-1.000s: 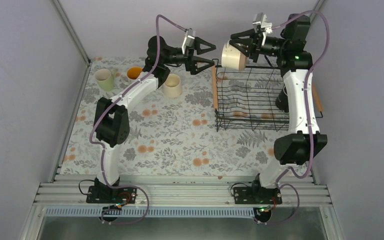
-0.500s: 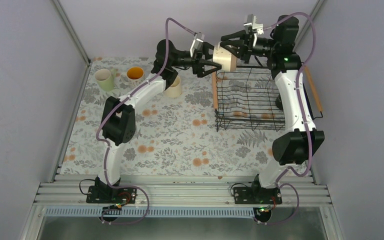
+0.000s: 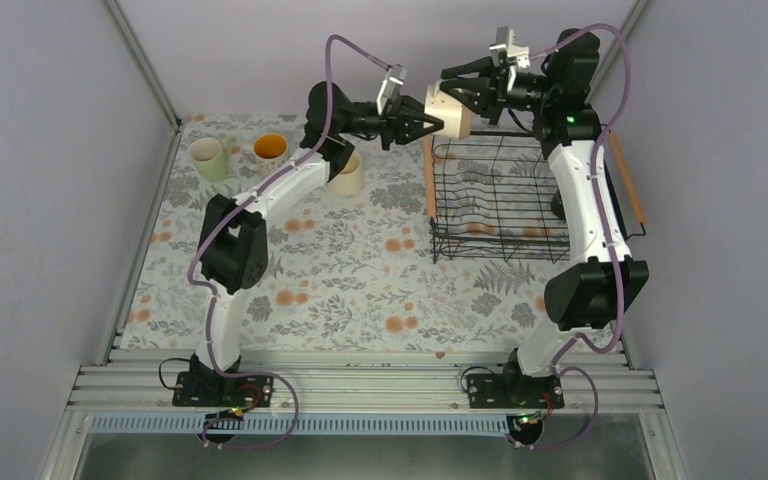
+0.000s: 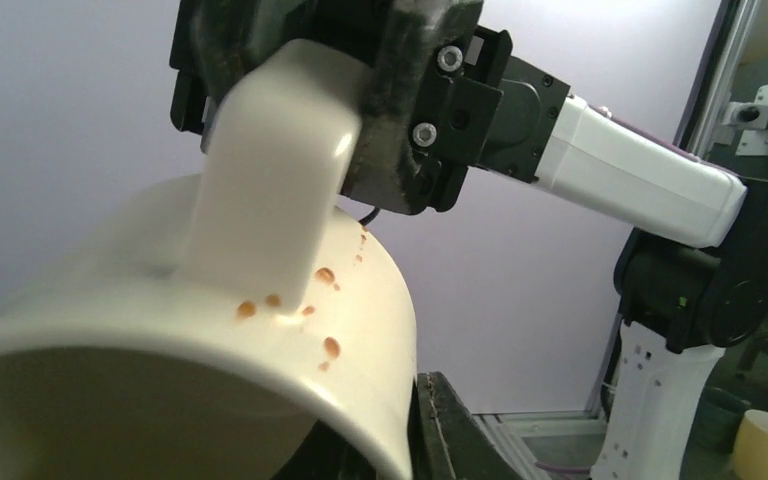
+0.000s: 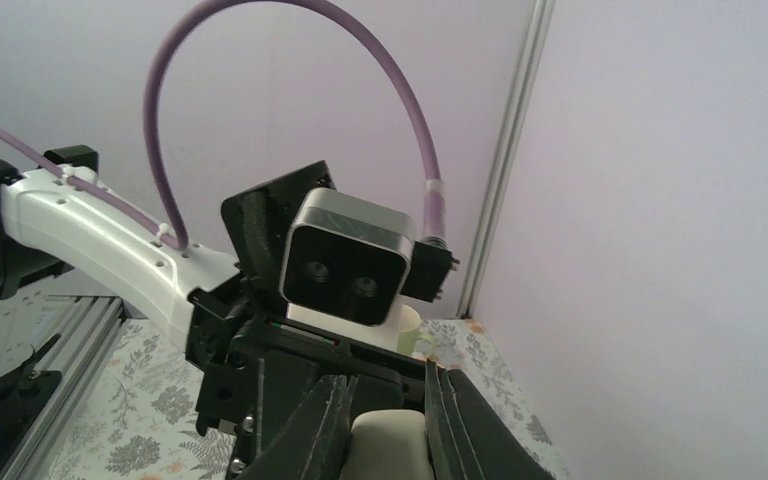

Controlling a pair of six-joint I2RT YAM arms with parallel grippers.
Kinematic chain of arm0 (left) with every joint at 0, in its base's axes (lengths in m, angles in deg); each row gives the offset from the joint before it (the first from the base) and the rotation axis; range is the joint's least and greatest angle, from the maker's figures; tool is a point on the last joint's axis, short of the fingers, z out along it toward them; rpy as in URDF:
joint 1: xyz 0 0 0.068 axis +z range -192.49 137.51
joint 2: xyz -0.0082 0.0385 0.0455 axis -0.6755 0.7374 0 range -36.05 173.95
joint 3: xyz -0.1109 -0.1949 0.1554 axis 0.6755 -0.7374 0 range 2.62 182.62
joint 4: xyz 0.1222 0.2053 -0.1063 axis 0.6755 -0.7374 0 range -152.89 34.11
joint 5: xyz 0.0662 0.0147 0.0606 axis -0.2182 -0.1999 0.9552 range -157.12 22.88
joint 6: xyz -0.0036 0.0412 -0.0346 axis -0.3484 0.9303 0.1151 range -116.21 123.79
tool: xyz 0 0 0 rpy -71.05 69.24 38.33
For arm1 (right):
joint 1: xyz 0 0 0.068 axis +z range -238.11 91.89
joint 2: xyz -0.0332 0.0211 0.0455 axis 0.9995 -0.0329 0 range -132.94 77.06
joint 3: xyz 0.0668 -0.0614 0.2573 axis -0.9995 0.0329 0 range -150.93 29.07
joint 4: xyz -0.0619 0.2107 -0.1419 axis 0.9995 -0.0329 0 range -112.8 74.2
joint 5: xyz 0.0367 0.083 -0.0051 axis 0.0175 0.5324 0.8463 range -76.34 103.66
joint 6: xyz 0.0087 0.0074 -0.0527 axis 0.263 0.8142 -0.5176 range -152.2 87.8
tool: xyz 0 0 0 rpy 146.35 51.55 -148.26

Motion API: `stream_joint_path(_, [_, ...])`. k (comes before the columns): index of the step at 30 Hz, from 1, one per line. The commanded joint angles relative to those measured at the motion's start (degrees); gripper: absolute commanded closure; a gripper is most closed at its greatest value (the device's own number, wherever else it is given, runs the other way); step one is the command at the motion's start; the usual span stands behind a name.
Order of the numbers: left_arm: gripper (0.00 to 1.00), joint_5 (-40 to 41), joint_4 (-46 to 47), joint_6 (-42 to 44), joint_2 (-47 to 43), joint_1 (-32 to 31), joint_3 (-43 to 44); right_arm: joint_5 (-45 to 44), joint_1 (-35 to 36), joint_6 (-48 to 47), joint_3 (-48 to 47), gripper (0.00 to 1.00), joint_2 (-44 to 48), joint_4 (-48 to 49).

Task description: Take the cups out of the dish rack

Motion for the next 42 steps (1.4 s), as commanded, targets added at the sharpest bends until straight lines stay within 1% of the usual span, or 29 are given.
stream_joint_path(1, [0.92,0.06,0.21,1.51,-3.09,0.02,-0.34,1.86,0.66,0.94,-1.64,0.97,0.9,3.38])
stream_joint_path(2, [0.97,0.13,-0.54,2.11,-3.4,0.02,-0.36,1.86,0.68,0.81,-1.59,0.97,0.96,3.08])
stream_joint_path(5, [0.98,0.23,-2.59,3.71,-4.09,0.02,-0.29,1.94,0.66,0.11,-1.76,0.96,0.9,1.68])
stream_joint_path(6, [0.98,0.31,-3.2,4.06,-4.25,-0.03,-0.19,1.87,0.73,-0.5,-1.88,0.94,0.86,0.63])
stream_joint_path(7, [0.98,0.11,-3.77,4.63,-4.49,-0.07,0.02,1.55,0.72,-1.12,-1.96,0.88,0.95,-0.36])
stream_joint_path(9, [0.98,0.08,-8.55,8.6,-5.19,-0.08,0.71,0.35,0.74,-2.82,-2.22,0.68,1.17,-2.84])
stream_joint_path(10, [0.98,0.4,-13.05,12.27,-5.72,-0.07,1.33,-0.17,0.75,-4.48,-2.29,0.6,1.3,-5.24])
stream_joint_path(13, [0.97,4.02,-30.63,28.34,-8.43,0.02,3.76,-3.73,0.75,-9.62,-2.43,0.23,2.09,-10.73])
stream_joint_path(14, [0.98,5.93,-36.42,34.56,-9.55,-0.02,4.45,-5.65,0.72,-11.32,-2.51,0.15,2.11,-12.74])
stream_joint_path(15, [0.98,8.35,-41.9,41.44,-10.45,0.0,5.02,-7.7,0.75,-13.07,-2.61,0.04,2.11,-14.78])
stream_joint_path(16, [0.98,10.95,-46.26,43.94,-11.54,0.06,5.55,-10.17,0.71,-14.57,-2.82,0.01,3.57,-16.56])
stream_joint_path(19, [0.98,17.16,-57.6,55.0,-14.15,0.45,8.06,-17.11,0.67,-19.97,-4.58,0.0,4.34,-23.51])
stream_joint_path(21, [0.98,22.74,-66.35,61.22,-15.97,0.55,9.96,-23.43,0.65,-22.71,-5.39,0.0,4.98,-26.82])
stream_joint_path(24, [0.98,31.94,-76.91,70.22,-19.04,0.72,11.76,-34.3,0.55,-24.96,-4.75,0.0,5.97,-28.96])
stream_joint_path(26, [0.98,38.52,-81.29,75.59,-22.08,0.85,10.05,-41.46,0.36,-26.58,-3.65,0.0,6.32,-29.52])
stream_joint_path(27, [0.98,43.6,-82.71,78.56,-23.87,0.89,8.26,-44.59,0.11,-27.19,-3.18,0.0,6.34,-29.84])
stream_joint_path(29, [0.98,50.33,-85.09,82.88,-27.44,1.55,4.68,-48.97,-0.62,-28.08,-2.37,0.0,6.23,-30.51])
stream_joint_path(32, [0.98,56.65,-89.98,89.0,-33.17,4.21,-1.51,-52.74,-1.76,-29.53,-2.97,0.0,4.74,-34.47])
stream_joint_path(34, [0.98,60.6,-92.03,92.59,-36.35,7.3,-6.4,-55.02,-1.95,-31.13,-3.1,0.0,3.76,-36.71])
stream_joint_path(37, [0.98,62.24,-95.97,99.89,-40.47,13.74,-13.51,-57.98,-2.33,-33.49,-1.01,0.0,4.12,-37.45])
stream_joint_path(39, [0.98,62.97,-98.35,103.9,-42.76,18.65,-18.81,-58.2,-2.57,-34.26,0.88,0.0,4.9,-37.23])
stream_joint_path(42, [0.98,63.32,-98.91,109.29,-45.42,25.04,-26.9,-57.39,-2.61,-34.75,2.18,0.0,5.75,-37.48])
